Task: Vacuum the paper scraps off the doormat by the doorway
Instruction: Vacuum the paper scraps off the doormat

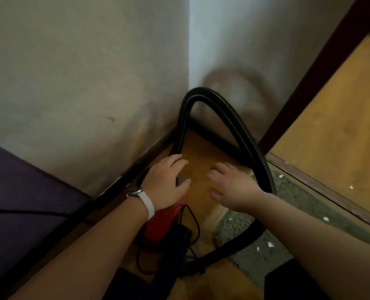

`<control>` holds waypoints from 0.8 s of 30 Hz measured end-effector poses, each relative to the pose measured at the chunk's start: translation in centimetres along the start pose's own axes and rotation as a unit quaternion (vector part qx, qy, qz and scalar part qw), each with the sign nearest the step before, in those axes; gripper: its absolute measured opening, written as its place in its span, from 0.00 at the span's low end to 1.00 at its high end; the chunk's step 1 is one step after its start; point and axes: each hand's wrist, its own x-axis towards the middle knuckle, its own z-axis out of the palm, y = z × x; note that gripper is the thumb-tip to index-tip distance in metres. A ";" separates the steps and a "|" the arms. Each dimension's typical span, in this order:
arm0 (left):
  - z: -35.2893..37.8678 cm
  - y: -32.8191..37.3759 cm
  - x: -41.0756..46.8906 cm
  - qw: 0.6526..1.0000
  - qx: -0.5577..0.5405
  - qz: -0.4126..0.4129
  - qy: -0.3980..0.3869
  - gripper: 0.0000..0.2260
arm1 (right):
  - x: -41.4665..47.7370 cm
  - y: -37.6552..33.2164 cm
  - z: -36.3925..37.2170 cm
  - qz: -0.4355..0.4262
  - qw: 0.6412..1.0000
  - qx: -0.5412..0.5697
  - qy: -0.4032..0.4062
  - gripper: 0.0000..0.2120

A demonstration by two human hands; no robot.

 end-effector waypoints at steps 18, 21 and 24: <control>13.8 12.4 6.1 0.927 -0.288 -0.019 -0.239 0.32 | -12.1 6.5 5.7 0.187 0.978 0.025 0.094 0.18; 15.6 13.3 5.6 0.807 -0.518 -0.133 -0.250 0.18 | -12.1 6.6 6.7 0.199 0.974 0.028 0.108 0.16; 16.2 14.7 5.5 0.788 -0.544 -0.142 -0.252 0.16 | -12.9 6.8 7.3 0.233 0.962 0.066 0.124 0.17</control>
